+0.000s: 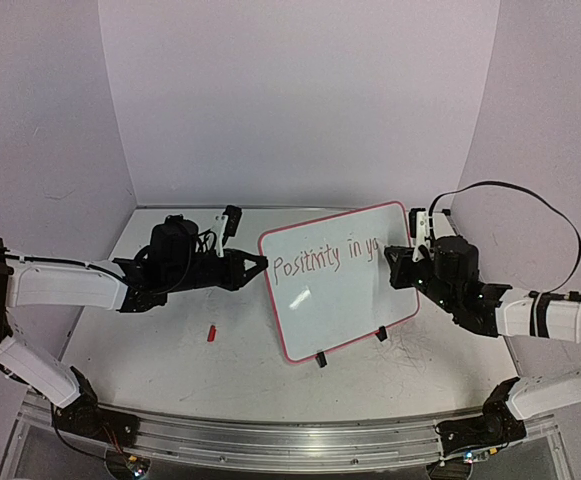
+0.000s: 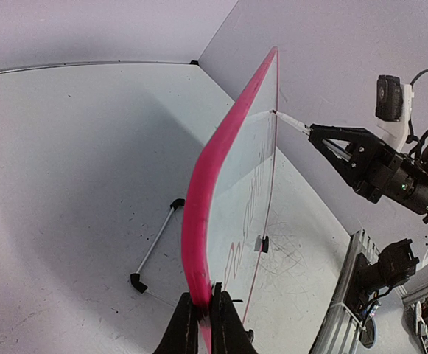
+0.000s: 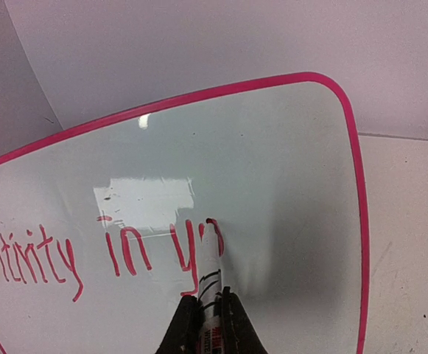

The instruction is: Write a sentence on the whiteboard

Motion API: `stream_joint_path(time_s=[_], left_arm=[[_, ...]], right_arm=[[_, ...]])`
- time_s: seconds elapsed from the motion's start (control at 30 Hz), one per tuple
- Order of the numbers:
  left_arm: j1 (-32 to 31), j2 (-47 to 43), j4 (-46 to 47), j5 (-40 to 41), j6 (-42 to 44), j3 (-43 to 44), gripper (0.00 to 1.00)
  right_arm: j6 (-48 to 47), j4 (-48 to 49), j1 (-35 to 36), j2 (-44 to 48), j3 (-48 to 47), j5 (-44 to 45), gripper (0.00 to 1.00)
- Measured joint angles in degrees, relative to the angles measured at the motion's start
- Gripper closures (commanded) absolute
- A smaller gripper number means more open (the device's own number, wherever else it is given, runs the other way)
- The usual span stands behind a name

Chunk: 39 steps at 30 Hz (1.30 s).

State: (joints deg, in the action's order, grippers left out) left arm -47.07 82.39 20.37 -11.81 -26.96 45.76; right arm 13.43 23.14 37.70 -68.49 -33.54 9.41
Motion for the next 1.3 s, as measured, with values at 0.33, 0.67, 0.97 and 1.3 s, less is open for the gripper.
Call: stream_joint_path(time_s=[0.33,0.67,0.97,1.3], left_arm=[[0.0,0.0,0.0,0.0,0.0,0.0,1.0],[0.0,0.0,0.0,0.0,0.0,0.0,1.0],[0.0,0.0,0.0,0.0,0.0,0.0,1.0],[0.0,0.0,0.0,0.0,0.0,0.0,1.0]], right_arm=[[0.0,-0.3,-0.1,0.7,0.0,-0.7,1.0],[-0.1,-1.3,-1.2,5.1,0.6,0.2,1.0],[-0.3,-1.5,-1.3,2.7,0.6,0.2,1.0],[-0.6,-1.3,-1.3,1.4,0.4,0.2,1.0]])
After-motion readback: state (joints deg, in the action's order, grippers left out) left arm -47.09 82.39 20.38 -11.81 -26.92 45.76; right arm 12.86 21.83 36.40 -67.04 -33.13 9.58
